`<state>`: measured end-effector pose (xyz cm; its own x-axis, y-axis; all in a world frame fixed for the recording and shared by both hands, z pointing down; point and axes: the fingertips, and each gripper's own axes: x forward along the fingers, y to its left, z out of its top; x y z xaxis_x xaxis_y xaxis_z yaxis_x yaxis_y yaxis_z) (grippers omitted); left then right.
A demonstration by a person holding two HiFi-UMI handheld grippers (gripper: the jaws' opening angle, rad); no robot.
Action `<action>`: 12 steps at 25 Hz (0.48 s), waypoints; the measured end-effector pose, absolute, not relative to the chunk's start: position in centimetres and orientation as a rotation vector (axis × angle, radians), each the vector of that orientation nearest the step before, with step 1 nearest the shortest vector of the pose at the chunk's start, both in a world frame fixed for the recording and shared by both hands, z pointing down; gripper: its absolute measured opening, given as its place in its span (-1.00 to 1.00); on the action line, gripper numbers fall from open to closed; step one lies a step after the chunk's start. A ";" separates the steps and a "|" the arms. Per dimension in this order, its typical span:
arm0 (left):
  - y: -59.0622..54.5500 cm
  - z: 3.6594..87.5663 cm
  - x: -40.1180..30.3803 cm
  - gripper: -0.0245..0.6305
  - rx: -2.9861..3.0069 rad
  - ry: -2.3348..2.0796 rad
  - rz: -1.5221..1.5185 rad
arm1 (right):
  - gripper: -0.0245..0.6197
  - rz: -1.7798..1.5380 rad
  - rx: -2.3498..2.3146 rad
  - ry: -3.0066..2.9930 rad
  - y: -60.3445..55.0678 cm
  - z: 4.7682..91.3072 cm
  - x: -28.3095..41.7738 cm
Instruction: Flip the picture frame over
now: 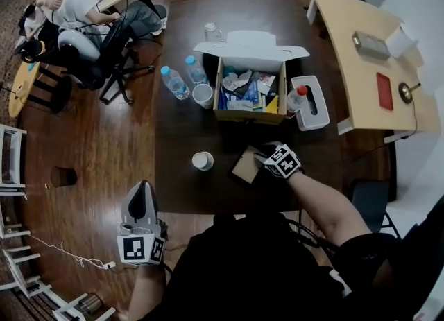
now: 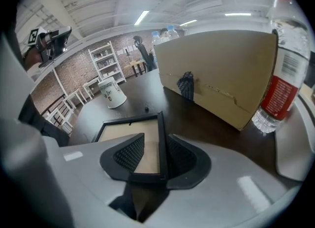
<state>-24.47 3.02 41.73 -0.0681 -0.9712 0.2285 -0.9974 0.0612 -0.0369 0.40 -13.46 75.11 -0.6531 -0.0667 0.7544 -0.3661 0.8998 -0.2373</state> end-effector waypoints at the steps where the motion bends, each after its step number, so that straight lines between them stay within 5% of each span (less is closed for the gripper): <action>1: 3.1 41.7 -24.5 -0.93 2.042 -2.180 0.279 | -0.46 0.484 0.308 -2.253 -13.5 75.0 0.3; 12: 2.6 42.3 -24.2 -0.93 2.064 -2.142 0.272 | -0.67 0.518 0.358 -2.225 -13.7 74.9 1.0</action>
<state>-24.17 2.58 42.34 -0.0391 -0.9711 0.2354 -0.9991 0.0345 -0.0234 0.98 -13.66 74.91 -0.6356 -0.0840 0.7675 -0.4145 0.8758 -0.2474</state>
